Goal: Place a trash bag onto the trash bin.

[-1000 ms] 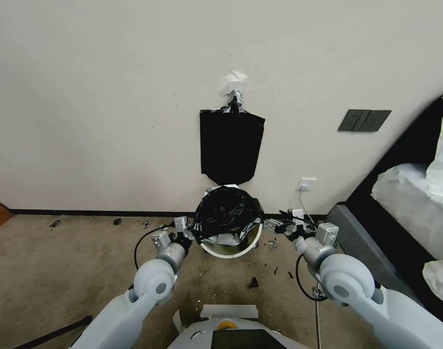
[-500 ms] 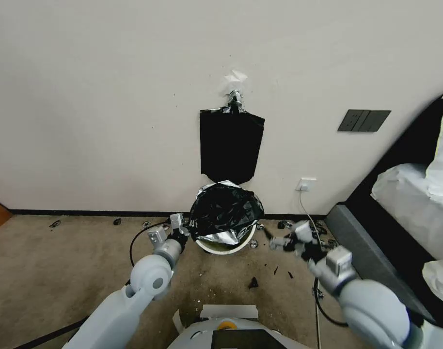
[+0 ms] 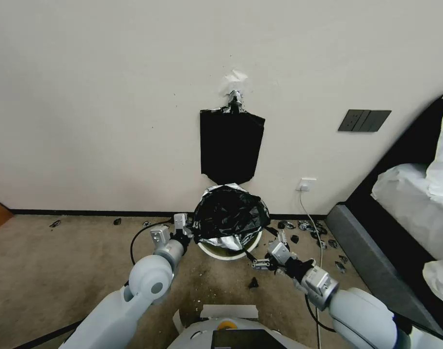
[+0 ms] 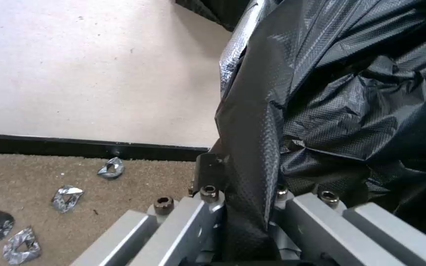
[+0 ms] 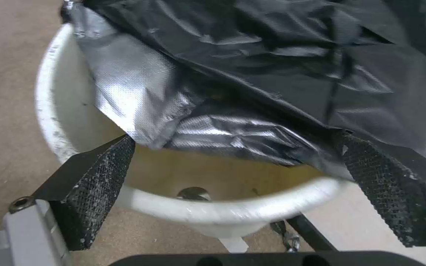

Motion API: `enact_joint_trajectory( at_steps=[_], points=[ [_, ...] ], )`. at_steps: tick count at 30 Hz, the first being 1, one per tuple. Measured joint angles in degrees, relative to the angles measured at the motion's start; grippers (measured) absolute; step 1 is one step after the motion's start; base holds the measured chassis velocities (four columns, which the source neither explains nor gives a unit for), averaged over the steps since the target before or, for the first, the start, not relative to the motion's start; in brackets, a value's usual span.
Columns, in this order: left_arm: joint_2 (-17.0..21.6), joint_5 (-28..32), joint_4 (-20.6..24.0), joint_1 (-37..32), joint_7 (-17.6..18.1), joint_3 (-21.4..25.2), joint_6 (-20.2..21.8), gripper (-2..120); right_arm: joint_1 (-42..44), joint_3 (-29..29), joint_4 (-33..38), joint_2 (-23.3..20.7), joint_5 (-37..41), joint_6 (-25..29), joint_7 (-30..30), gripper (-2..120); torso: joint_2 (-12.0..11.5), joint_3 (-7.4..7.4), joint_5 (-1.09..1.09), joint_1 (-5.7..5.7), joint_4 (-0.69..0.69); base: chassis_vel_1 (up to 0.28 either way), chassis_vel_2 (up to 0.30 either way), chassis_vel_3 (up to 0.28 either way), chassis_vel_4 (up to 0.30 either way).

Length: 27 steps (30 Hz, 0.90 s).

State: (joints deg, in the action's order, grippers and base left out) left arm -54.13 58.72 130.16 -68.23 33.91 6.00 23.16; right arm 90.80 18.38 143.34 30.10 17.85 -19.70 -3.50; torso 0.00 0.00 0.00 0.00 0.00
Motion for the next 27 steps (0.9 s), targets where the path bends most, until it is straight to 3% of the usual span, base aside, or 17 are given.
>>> enact_joint_trajectory(
  at_steps=[5, 7, 11, 15, 17, 18, 27],
  points=[
    [-0.56, 0.08, -0.11, 0.65, -0.04, -0.83, 0.44, 1, -4.63, -1.84, -0.20, -2.61, 1.45, -1.10, 0.56, 96, 0.00, 0.00, 0.00, 0.00, 0.01, 0.000, 0.000, 0.000, 0.000],
    [-0.93, 0.23, -0.24, 0.69, 0.06, -0.89, 0.54, 1, -5.16, -2.08, -0.65, -3.08, 1.35, -0.37, 0.58, 85, 0.00, 0.00, 0.00, 0.00, 0.00, 0.000, 0.000, 0.000, 0.000],
    [-0.97, 0.71, -0.25, 0.67, 0.29, -0.89, 0.67, 1, -5.00, -2.10, -1.03, -3.10, 0.03, 0.41, 0.82, 77, 0.00, 0.00, 0.00, 0.00, 0.00, 0.000, 0.000, 0.000, 0.000],
    [-0.84, 2.86, -0.03, 0.95, 1.29, -0.65, 1.39, 1, -3.87, -2.06, -1.73, -3.05, -4.46, 2.03, 2.22, 56, 0.00, 0.00, 0.00, 0.00, 0.00, 0.000, 0.000, 0.000, 0.000],
    [-0.80, 2.96, 0.02, 0.97, 1.31, -0.64, 1.41, 1, -3.83, -2.06, -1.87, -3.07, -5.01, 2.14, 2.41, 55, 0.00, 0.00, 0.00, 0.00, 0.00, 0.000, 0.000, 0.000, 0.000],
    [-0.70, 3.17, 0.27, 0.97, 1.33, -0.62, 1.45, 1, -3.77, -2.06, -2.45, -3.26, -6.86, 2.71, 2.89, 46, 0.00, 0.00, 0.00, 0.00, 0.00, 0.000, 0.000, 0.000, 0.000],
    [-0.46, 3.15, 1.65, -0.13, 1.02, -0.49, 1.66, 1, -4.06, -1.90, -3.44, -3.84, -9.35, 3.16, 2.76, 17, 0.00, 0.00, 0.00, 0.00, 0.00, 0.000, 0.000, 0.000, 0.000]
  ],
)
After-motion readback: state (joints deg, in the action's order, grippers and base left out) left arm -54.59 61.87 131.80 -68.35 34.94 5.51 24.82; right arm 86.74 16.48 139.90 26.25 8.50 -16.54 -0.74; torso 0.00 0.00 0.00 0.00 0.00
